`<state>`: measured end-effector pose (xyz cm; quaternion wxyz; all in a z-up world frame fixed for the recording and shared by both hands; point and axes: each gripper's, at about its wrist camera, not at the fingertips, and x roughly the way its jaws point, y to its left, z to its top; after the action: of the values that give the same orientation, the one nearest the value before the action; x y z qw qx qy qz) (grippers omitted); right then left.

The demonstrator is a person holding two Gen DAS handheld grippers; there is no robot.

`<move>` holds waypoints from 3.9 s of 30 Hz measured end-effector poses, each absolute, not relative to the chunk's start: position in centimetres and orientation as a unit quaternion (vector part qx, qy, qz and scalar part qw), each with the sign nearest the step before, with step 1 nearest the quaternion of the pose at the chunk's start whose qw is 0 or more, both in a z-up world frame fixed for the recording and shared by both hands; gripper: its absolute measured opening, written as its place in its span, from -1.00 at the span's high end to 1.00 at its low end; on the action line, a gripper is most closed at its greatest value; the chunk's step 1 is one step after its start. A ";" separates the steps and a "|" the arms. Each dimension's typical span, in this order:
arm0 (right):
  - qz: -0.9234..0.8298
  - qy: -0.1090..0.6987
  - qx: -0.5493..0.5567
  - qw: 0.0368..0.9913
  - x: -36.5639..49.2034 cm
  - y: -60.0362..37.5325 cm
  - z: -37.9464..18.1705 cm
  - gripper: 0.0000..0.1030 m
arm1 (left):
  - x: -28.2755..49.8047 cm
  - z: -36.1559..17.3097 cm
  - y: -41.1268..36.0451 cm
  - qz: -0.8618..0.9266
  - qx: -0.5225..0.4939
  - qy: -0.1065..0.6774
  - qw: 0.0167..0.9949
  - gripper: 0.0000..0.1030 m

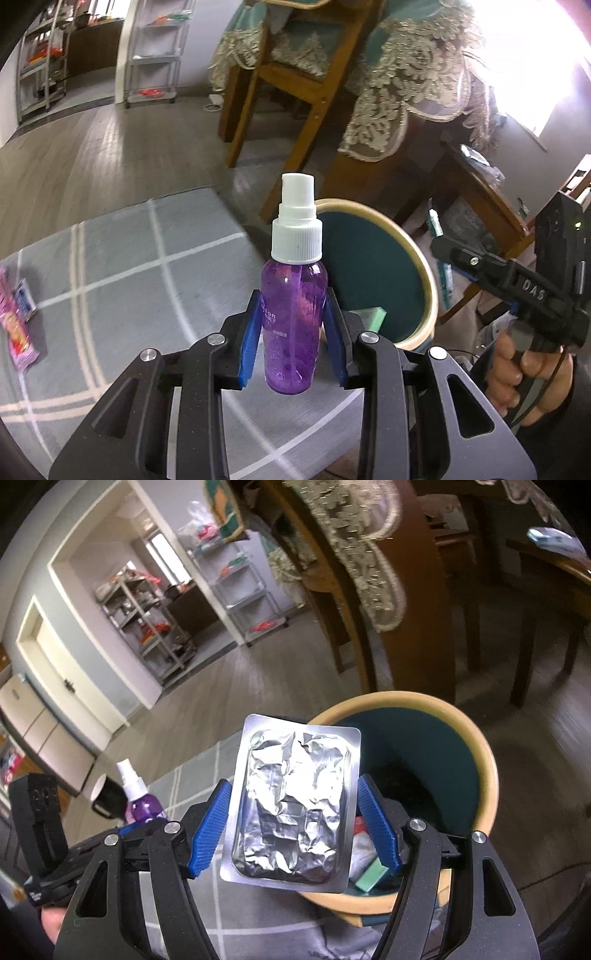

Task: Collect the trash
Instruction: 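Carry the blister pack and spray bottle over the teal bin, then open both tools dropping the blister pack and spray bottle into the bin, then move both tools back toward the remaining trash beside the black mug, then grasp the pink snack wrapper with the left tool while the right tool grasps the small medicine box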

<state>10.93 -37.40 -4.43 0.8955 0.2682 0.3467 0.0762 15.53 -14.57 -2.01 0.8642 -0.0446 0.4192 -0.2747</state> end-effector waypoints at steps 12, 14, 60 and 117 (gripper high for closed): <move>0.018 0.366 0.273 0.889 11.7 -40.2 -6.4 -0.37 | 18.4 -3.3 -21.7 -0.302 -0.058 0.438 0.845 0.38; 0.015 0.371 0.277 0.886 11.9 -40.4 -6.8 -0.37 | 18.8 -3.8 -22.4 -0.302 -0.058 0.445 0.841 0.38; 0.026 0.380 0.253 0.889 13.1 -37.9 -7.3 -0.53 | 18.0 -5.0 -8.1 -0.154 -0.045 0.456 0.876 -0.32; 0.273 0.436 -0.010 0.857 18.3 -7.2 -5.4 -0.59 | 15.3 -8.2 16.2 0.051 -0.271 0.433 0.858 0.72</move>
<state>18.34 -7.20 -5.43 0.8574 -0.0105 0.4360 0.2734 15.29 16.18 -8.24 0.8580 -0.2712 0.4333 0.0511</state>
